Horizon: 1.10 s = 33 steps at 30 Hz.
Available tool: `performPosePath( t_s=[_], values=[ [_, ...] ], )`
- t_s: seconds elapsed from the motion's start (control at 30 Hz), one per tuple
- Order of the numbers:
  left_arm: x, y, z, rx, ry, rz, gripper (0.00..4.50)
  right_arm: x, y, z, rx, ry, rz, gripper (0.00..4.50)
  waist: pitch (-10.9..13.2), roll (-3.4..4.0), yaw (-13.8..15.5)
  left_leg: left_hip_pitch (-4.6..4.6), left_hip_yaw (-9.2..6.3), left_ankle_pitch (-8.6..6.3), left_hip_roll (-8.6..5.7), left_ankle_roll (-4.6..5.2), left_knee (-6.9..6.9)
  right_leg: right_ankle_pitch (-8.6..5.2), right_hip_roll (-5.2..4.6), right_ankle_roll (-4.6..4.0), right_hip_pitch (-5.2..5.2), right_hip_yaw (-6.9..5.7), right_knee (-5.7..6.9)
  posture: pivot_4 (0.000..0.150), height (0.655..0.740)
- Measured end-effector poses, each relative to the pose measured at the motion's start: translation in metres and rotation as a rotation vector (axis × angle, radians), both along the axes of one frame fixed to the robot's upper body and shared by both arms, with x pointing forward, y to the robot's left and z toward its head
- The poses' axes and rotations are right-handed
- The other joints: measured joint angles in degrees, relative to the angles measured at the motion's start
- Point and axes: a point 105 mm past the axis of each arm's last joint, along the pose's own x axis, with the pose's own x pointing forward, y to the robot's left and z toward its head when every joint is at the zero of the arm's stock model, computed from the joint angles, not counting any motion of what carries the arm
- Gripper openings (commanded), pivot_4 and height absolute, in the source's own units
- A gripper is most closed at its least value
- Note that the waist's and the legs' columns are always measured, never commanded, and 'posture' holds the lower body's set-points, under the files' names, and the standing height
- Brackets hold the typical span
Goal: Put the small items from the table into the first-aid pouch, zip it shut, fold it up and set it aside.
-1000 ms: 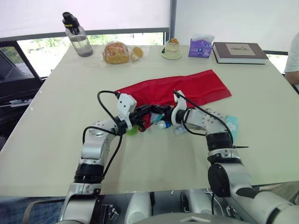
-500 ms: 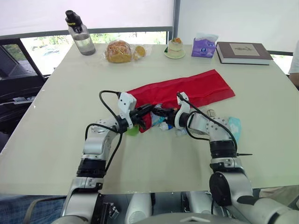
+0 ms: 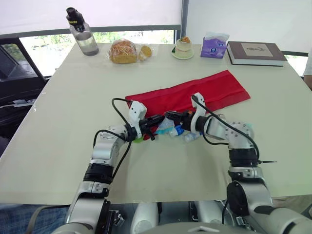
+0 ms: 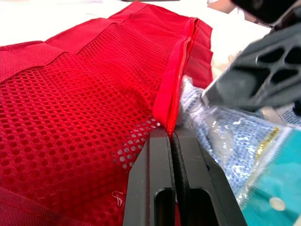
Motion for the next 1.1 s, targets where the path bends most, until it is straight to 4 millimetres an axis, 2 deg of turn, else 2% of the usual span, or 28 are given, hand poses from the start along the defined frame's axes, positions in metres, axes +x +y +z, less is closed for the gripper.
performPosePath(
  t_s=[0.2,0.33,0.53,0.63,0.67,0.7,0.77,0.93,1.0,1.1],
  values=[
    [0.001,0.000,0.000,-0.001,0.003,-0.004,0.00,-0.002,-0.024,0.003,-0.088,-0.079,0.001,2.92,0.02,0.03,-0.02,0.01,-0.02,0.00,0.00,0.00,0.00,0.00,0.06,0.00,0.00,-0.01,0.02,0.150,0.7400],
    [0.001,0.000,0.000,-0.002,0.002,-0.004,0.00,-0.002,-0.027,0.006,-0.128,-0.130,0.017,2.92,0.02,0.03,0.00,0.02,-0.03,0.00,0.00,0.00,0.00,0.00,0.08,0.00,0.00,0.00,0.03,0.150,0.7400],
    [0.001,0.000,0.001,-0.003,0.002,-0.006,0.00,-0.010,-0.034,0.035,-0.183,-0.379,0.085,2.92,0.10,0.02,0.02,0.00,-0.04,0.00,-0.21,0.00,0.00,-0.02,0.07,0.03,-0.01,0.00,0.00,0.150,0.7400],
    [0.002,0.001,0.001,-0.003,0.002,-0.005,0.00,-0.017,-0.031,0.039,-0.243,-0.484,0.146,2.13,0.12,0.01,-0.01,0.02,-0.07,0.00,-0.21,0.00,0.00,-0.02,0.08,0.03,-0.01,0.00,0.04,0.150,0.7400],
    [0.002,0.001,0.001,-0.003,0.001,-0.005,0.00,-0.021,-0.027,0.037,-0.265,-0.512,0.186,1.61,0.14,-0.01,-0.01,0.02,-0.08,0.00,-0.22,0.00,0.00,-0.02,0.09,0.03,-0.01,-0.01,0.05,0.150,0.7400],
    [0.002,0.001,0.001,-0.002,0.001,-0.005,0.00,-0.023,-0.025,0.036,-0.271,-0.522,0.199,1.28,0.15,0.00,-0.01,0.02,-0.08,0.00,-0.21,0.00,0.00,-0.02,0.09,0.03,-0.01,-0.01,0.05,0.150,0.7400],
    [0.002,0.000,0.003,-0.003,-0.002,-0.009,0.00,-0.031,-0.018,0.036,-0.316,-0.592,0.280,0.19,0.31,-0.02,0.07,0.01,-0.08,0.00,-0.22,0.00,0.04,-0.02,0.08,0.03,-0.01,0.00,0.05,0.150,0.7400],
    [0.003,0.000,0.003,-0.003,0.001,-0.014,0.00,-0.049,-0.006,0.032,-0.394,-0.682,0.423,0.08,0.37,-0.04,0.12,0.00,-0.07,0.00,-0.24,0.00,0.06,-0.03,0.06,0.04,-0.01,-0.01,0.05,0.150,0.7400],
    [0.004,0.000,0.003,-0.001,0.004,-0.021,0.00,-0.055,0.000,0.017,-0.450,-0.685,0.486,0.08,0.38,-0.05,0.12,0.01,-0.08,0.00,-0.24,0.00,0.07,-0.03,0.07,0.03,-0.01,-0.01,0.07,0.150,0.7400],
    [0.004,0.000,0.003,0.002,0.006,-0.030,0.00,-0.056,0.001,0.005,-0.511,-0.685,0.513,0.08,0.39,-0.06,0.11,0.01,-0.07,0.00,-0.25,0.00,0.12,-0.03,0.07,0.03,-0.01,0.00,0.10,0.150,0.7400]
  ],
)
